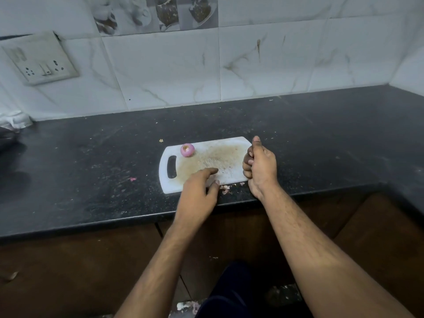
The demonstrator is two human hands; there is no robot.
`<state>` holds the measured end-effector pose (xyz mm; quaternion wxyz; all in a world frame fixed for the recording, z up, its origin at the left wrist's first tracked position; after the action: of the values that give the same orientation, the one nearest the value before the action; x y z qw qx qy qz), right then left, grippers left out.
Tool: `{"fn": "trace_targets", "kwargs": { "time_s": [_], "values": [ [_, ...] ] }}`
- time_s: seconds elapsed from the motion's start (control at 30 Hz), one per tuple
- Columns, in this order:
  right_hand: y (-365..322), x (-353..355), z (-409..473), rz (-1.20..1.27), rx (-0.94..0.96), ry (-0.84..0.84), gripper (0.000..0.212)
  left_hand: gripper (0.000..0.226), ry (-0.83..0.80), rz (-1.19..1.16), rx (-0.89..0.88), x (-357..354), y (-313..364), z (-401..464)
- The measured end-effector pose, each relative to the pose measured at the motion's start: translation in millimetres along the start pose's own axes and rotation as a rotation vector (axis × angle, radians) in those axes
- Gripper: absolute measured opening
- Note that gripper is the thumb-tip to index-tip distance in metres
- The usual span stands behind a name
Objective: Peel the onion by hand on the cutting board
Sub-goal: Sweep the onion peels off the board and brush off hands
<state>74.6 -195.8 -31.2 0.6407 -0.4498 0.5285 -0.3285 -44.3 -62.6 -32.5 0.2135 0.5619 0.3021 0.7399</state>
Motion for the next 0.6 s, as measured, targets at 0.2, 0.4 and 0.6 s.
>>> {"fn": "trace_targets", "kwargs": {
  "time_s": [0.2,0.4,0.6],
  "values": [
    [-2,-1,-10,-0.086,0.122,0.019,0.048,0.019,0.061,0.252,-0.015,-2,-13,-9],
    [4,13,-21,-0.486,0.357,0.198,0.063,0.019,0.07,0.17,-0.038,-14,-14,-1],
    [0,22,-29,-0.849,0.396,0.119,0.059,0.026,0.041,0.197,-0.025,-14,-17,6]
  ]
}}
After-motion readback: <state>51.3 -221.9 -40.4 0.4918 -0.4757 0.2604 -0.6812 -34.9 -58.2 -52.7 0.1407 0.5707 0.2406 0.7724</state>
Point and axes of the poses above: each hand's wrist, its own z-axis towards the middle knuckle, its own x-axis out of the back of the hand, y = z × x, the point moved 2 cm from there along z, towards the middle knuckle, and after that the axes turned 8 degrees about -y, right-handed, at the moved point
